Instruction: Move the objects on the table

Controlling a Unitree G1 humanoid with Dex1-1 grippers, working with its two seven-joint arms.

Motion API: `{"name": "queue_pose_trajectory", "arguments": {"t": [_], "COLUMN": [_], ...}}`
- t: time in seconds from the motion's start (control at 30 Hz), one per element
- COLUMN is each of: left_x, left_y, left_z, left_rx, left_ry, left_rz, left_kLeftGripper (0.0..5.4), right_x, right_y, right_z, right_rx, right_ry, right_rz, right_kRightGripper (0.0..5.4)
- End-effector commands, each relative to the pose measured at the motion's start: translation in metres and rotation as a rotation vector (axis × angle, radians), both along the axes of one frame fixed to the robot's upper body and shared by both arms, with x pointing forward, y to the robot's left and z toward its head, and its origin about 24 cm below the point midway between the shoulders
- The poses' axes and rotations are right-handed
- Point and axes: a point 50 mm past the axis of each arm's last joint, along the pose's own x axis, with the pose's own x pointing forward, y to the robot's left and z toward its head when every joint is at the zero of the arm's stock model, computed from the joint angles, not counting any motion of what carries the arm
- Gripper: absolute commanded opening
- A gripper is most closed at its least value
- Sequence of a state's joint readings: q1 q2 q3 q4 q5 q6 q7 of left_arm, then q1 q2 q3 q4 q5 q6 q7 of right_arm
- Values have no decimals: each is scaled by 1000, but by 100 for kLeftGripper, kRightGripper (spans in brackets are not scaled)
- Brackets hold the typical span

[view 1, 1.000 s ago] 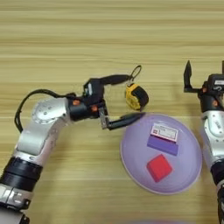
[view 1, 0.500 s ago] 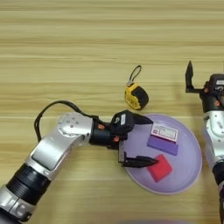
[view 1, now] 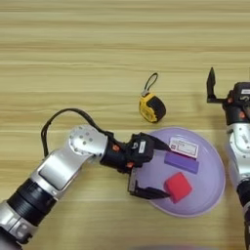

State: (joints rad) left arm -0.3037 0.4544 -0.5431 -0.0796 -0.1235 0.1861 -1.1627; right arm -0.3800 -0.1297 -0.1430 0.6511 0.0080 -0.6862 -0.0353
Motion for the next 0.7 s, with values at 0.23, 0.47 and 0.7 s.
{"name": "queue_pose_trajectory", "arguments": {"t": [0.23, 0.47, 0.7], "left_x": [8, 9, 10], "left_y": [-8, -13, -15], "left_z": [8, 10, 8], "left_rx": [25, 42, 70], "left_ry": [-74, -90, -76], "left_rz": [-33, -75, -142], "left_kLeftGripper": [539, 539, 539], "right_x": [0, 0, 1], "right_y": [3, 5, 6], "right_z": [0, 0, 0], "right_rx": [1, 4, 8], "right_ry": [6, 6, 7], "right_rz": [2, 3, 3], "right_kRightGripper": [540, 540, 540]}}
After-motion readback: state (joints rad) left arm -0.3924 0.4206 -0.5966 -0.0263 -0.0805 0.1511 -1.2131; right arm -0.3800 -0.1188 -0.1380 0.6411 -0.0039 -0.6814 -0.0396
